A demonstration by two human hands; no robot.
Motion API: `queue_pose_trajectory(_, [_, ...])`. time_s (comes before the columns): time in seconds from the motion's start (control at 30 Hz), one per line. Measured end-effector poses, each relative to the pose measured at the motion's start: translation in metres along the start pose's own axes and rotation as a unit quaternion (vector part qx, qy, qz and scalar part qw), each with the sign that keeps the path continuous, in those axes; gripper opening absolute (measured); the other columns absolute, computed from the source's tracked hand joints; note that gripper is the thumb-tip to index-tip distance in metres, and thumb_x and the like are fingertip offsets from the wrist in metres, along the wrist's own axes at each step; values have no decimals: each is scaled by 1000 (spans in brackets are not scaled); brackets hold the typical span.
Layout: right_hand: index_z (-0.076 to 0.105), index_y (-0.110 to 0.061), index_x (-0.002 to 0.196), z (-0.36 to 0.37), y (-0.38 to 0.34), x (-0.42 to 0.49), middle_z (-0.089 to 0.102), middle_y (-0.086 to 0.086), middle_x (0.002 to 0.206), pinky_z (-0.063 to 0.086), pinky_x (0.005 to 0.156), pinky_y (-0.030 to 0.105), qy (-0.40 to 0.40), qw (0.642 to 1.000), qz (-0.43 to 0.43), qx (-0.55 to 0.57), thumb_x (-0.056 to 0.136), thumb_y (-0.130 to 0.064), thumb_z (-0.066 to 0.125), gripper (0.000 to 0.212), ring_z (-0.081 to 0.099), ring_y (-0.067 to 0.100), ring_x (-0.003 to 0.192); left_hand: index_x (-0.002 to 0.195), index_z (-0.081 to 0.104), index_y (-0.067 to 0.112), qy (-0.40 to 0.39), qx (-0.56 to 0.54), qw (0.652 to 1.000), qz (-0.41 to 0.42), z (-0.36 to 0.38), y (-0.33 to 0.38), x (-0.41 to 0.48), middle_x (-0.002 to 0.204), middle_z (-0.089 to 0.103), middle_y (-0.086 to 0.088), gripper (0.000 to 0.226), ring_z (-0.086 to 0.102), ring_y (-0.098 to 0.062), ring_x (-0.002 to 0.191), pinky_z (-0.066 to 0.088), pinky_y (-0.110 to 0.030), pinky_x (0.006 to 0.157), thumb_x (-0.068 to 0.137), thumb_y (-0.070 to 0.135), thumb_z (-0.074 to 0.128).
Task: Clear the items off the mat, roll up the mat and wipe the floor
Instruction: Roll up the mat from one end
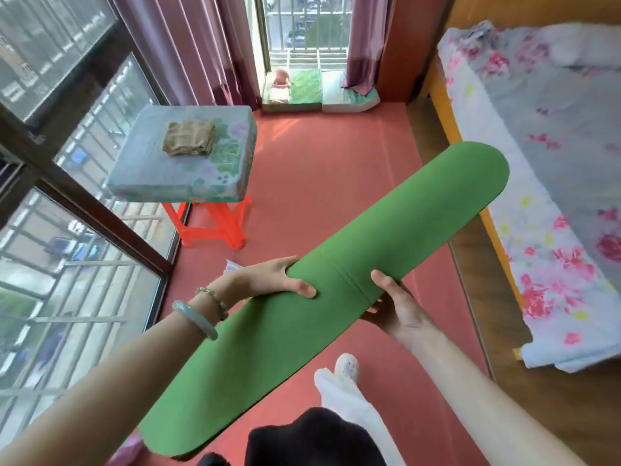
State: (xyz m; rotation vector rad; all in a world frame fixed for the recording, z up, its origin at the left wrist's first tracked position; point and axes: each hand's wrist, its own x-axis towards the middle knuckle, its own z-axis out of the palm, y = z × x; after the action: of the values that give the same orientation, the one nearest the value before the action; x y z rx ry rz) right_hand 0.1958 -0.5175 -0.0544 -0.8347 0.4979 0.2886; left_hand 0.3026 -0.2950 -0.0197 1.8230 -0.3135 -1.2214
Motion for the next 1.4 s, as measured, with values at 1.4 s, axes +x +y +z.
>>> queue_pose_trajectory(1.4, [51, -18, 127, 120, -486, 599, 66, 11, 107, 55, 68, 42, -17, 999, -29, -34, 34, -35, 93, 103, 67, 26, 86, 110, 48, 37, -21, 31, 998, 41, -537, 359, 427, 110, 67, 9, 61, 68, -10, 95, 53, -22, 77, 55, 44, 73])
